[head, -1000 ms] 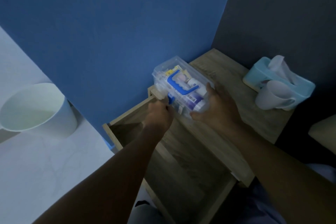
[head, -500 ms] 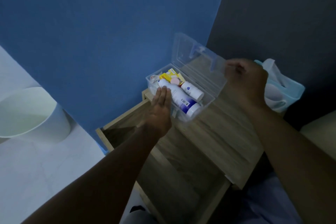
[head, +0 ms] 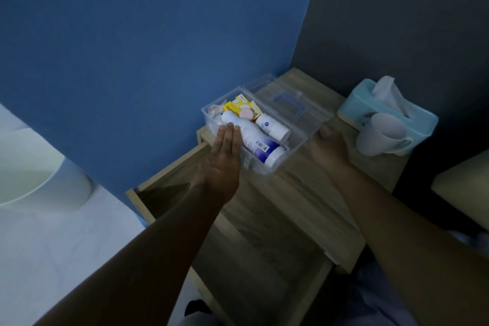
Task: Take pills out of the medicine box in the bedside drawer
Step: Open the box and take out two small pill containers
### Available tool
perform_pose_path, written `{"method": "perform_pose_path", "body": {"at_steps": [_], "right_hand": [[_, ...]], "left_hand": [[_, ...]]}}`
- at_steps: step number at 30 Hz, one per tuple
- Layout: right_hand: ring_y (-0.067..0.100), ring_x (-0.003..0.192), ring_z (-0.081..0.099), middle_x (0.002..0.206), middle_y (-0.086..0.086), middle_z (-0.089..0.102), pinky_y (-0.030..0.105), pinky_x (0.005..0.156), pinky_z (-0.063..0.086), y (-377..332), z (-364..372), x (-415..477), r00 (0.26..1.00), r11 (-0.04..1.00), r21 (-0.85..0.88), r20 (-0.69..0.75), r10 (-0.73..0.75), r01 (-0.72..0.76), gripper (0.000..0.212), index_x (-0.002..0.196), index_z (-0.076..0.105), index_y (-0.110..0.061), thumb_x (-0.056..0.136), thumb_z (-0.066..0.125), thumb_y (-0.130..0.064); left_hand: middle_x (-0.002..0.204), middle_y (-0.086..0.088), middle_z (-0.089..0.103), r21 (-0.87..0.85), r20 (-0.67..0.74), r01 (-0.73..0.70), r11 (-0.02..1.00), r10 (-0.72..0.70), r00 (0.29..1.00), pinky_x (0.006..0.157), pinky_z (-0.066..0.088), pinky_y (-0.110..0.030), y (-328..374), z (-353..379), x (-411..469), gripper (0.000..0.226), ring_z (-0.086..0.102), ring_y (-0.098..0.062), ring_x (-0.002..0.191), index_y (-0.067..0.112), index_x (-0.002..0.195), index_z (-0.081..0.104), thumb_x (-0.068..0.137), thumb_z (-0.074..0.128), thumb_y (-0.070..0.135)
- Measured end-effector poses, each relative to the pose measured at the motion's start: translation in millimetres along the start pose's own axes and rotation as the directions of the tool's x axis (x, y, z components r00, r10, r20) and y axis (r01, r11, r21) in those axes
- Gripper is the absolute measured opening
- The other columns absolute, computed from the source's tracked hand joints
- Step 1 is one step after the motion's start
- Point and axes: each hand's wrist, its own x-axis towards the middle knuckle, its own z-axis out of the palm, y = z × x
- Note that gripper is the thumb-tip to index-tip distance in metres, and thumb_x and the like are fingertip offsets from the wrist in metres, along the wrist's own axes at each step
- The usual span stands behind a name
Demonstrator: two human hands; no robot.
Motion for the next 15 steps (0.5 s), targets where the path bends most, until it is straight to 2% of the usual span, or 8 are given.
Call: {"method": "perform_pose_path", "body": {"at_steps": [1, 2, 3, 4, 6, 9, 12, 15], "right_hand": [[0.024, 0.095, 0.058, 0.101, 0.006, 0.063, 0.02, 0.06, 0.037, -3.4, 0.6, 1.2, 0.998, 1.0, 0.006, -0.055, 0.012, -0.011, 0.021, 0.091, 0.055, -0.023, 0.095, 0.043, -0.006], [0.027, 0.108, 0.059, 0.12, 0.011, 0.063, 0.019, 0.072, 0.04, -10.2, 0.8, 0.2, 0.992, 0.998, 0.06, -0.125, 0.018, -0.011, 0.028, 0.118, 0.058, -0.013, 0.094, 0.047, -0.005], [0.025, 0.125, 0.053, 0.141, 0.013, 0.053, 0.018, 0.084, 0.039, -17.6, 1.2, -0.8, 0.982, 0.992, 0.121, -0.189, 0.0, 0.024, 0.052, 0.143, 0.042, -0.009, 0.092, 0.049, -0.003], [0.022, 0.135, 0.045, 0.153, 0.011, 0.042, 0.017, 0.092, 0.035, -25.3, 3.1, -2.3, 0.968, 0.978, 0.175, -0.242, -0.066, 0.11, 0.067, 0.153, 0.027, -0.01, 0.091, 0.05, 0.0], [0.021, 0.134, 0.045, 0.148, 0.009, 0.046, 0.022, 0.1, 0.039, -44.2, 8.5, -0.8, 0.911, 0.932, 0.097, -0.268, -0.312, 0.348, 0.065, 0.149, 0.035, -0.01, 0.087, 0.051, 0.004], [0.023, 0.118, 0.058, 0.127, 0.009, 0.062, 0.034, 0.099, 0.048, -71.0, 24.6, 9.8, 0.792, 0.78, -0.173, -0.003, -0.611, 0.601, 0.045, 0.131, 0.058, -0.008, 0.088, 0.053, 0.002], [0.023, 0.125, 0.056, 0.134, 0.007, 0.061, 0.036, 0.105, 0.045, -86.3, 43.7, 24.2, 0.69, 0.638, -0.264, 0.315, -0.652, 0.724, 0.039, 0.131, 0.063, -0.014, 0.092, 0.06, -0.009], [0.024, 0.121, 0.059, 0.131, 0.011, 0.063, 0.032, 0.103, 0.045, -95.1, 52.2, 39.8, 0.616, 0.552, -0.285, 0.473, -0.63, 0.784, 0.034, 0.128, 0.068, -0.013, 0.094, 0.063, -0.02]], "left_hand": [[0.162, -0.014, -0.018, -0.02, -0.009, -0.003, 1.0, 0.003, 1.0, 0.119, 0.002, -0.039, 0.0, -0.4, -0.8, 0.092, -0.018, -0.03, 0.148, 0.007, 0.152, -0.015, 0.082, 0.043, -0.005], [0.162, -0.013, -0.019, -0.032, -0.016, -0.009, 0.999, 0.008, 1.0, 0.118, 0.0, -0.038, -0.3, -0.7, -1.5, 0.092, -0.019, -0.03, 0.148, 0.008, 0.152, -0.015, 0.082, 0.043, -0.004], [0.162, -0.013, -0.019, -0.034, -0.023, -0.017, 0.999, 0.017, 1.0, 0.117, 0.0, -0.037, -0.6, -0.6, -1.9, 0.092, -0.019, -0.029, 0.148, 0.008, 0.152, -0.016, 0.082, 0.043, -0.004], [0.162, -0.013, -0.019, -0.037, -0.026, -0.025, 0.999, 0.024, 0.999, 0.116, -0.001, -0.037, -1.1, -0.4, -2.0, 0.093, -0.02, -0.029, 0.147, 0.008, 0.152, -0.016, 0.082, 0.044, -0.004], [0.161, -0.012, -0.02, -0.071, -0.024, -0.026, 0.997, 0.025, 0.999, 0.115, -0.003, -0.036, -1.8, -0.5, -1.2, 0.094, -0.025, -0.026, 0.144, 0.01, 0.151, -0.018, 0.082, 0.044, -0.005], [0.161, -0.011, -0.02, -0.111, -0.034, -0.038, 0.993, 0.035, 0.999, 0.115, 0.0, -0.035, -2.1, 0.2, -0.5, 0.095, -0.028, -0.024, 0.141, 0.01, 0.15, -0.019, 0.082, 0.045, -0.007], [0.161, -0.011, -0.02, -0.13, -0.047, -0.048, 0.99, 0.042, 0.998, 0.116, 0.0, -0.034, -2.6, 1.5, -1.0, 0.098, -0.029, -0.023, 0.14, 0.013, 0.145, -0.024, 0.08, 0.045, -0.01], [0.161, -0.011, -0.02, -0.15, -0.052, -0.04, 0.988, 0.033, 0.998, 0.115, -0.001, -0.032, -2.2, 1.5, -1.0, 0.096, -0.03, -0.023, 0.139, 0.01, 0.15, -0.02, 0.081, 0.043, -0.01]]}}
